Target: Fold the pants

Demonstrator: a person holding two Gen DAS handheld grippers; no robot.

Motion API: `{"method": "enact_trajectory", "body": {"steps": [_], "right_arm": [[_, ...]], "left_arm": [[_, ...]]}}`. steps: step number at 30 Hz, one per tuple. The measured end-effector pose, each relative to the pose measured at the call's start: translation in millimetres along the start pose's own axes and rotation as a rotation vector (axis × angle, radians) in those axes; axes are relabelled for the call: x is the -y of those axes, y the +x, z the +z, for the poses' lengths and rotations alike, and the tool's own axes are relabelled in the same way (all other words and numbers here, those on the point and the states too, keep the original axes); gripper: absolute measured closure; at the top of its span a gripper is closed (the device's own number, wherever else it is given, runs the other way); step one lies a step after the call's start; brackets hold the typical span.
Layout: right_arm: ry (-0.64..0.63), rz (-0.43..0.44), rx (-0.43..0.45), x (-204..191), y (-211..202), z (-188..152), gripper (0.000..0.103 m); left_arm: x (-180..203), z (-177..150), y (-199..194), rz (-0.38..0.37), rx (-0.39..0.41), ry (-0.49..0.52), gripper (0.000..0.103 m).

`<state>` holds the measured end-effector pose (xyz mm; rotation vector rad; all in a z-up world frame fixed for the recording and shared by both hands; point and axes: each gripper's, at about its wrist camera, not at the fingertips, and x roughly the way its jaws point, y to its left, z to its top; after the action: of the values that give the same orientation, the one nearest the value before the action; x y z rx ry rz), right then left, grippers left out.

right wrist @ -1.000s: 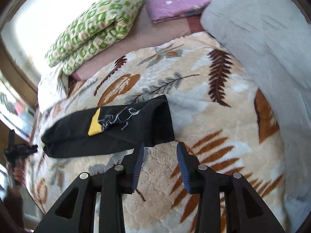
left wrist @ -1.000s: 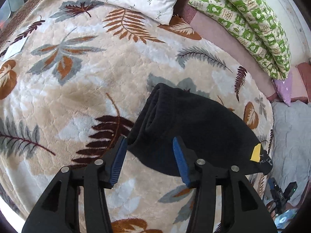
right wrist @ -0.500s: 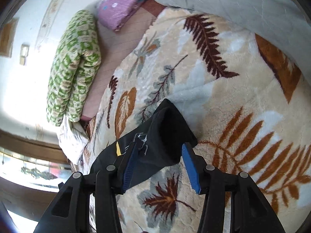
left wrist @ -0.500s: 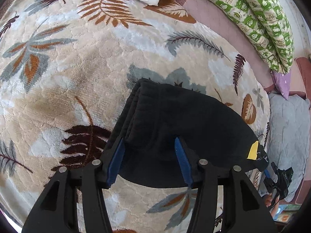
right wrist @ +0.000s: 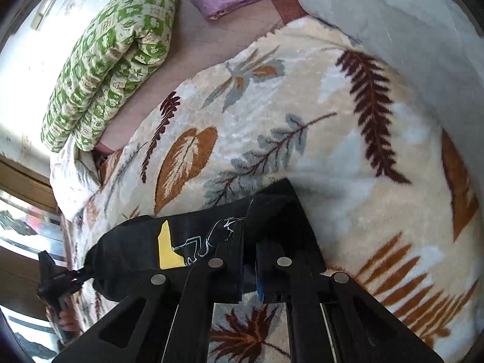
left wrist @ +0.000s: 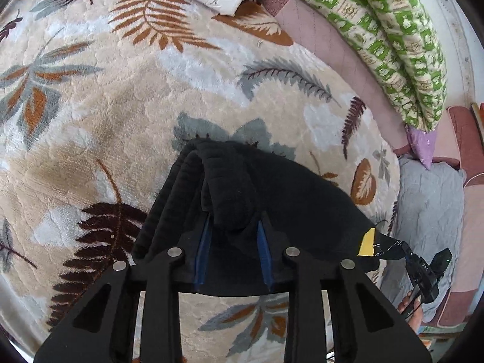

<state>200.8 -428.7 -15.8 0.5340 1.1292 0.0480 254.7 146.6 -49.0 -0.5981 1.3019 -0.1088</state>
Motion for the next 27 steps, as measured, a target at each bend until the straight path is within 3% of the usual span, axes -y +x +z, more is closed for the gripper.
{"method": "enact_trajectory", "body": {"steps": [3, 5, 7, 15, 23, 27], "right_arm": [[-0.034, 0.034, 0.080, -22, -16, 24, 0.098], [-0.080, 0.105, 0.192, -37, -39, 38, 0.098], [-0.136, 0.116, 0.251, -46, -49, 42, 0.098], [-0.151, 0.097, 0.157, 2, -7, -9, 0.098], [-0.128, 0.146, 0.154, 41, -18, -51, 0.098], [-0.112, 0.077, 0.114, 56, -13, -59, 0.093]], "left_arm": [[1, 3, -35, -0.074, 0.076, -0.010, 0.076], [1, 0, -44, -0.071, 0.085, 0.010, 0.076], [-3, -8, -42, -0.043, 0.073, 0.037, 0.076], [-33, -45, -10, -0.005, -0.028, 0.051, 0.076], [-51, -52, -5, -0.037, -0.063, 0.002, 0.076], [-51, -55, -2, -0.032, -0.085, -0.002, 0.076]]}}
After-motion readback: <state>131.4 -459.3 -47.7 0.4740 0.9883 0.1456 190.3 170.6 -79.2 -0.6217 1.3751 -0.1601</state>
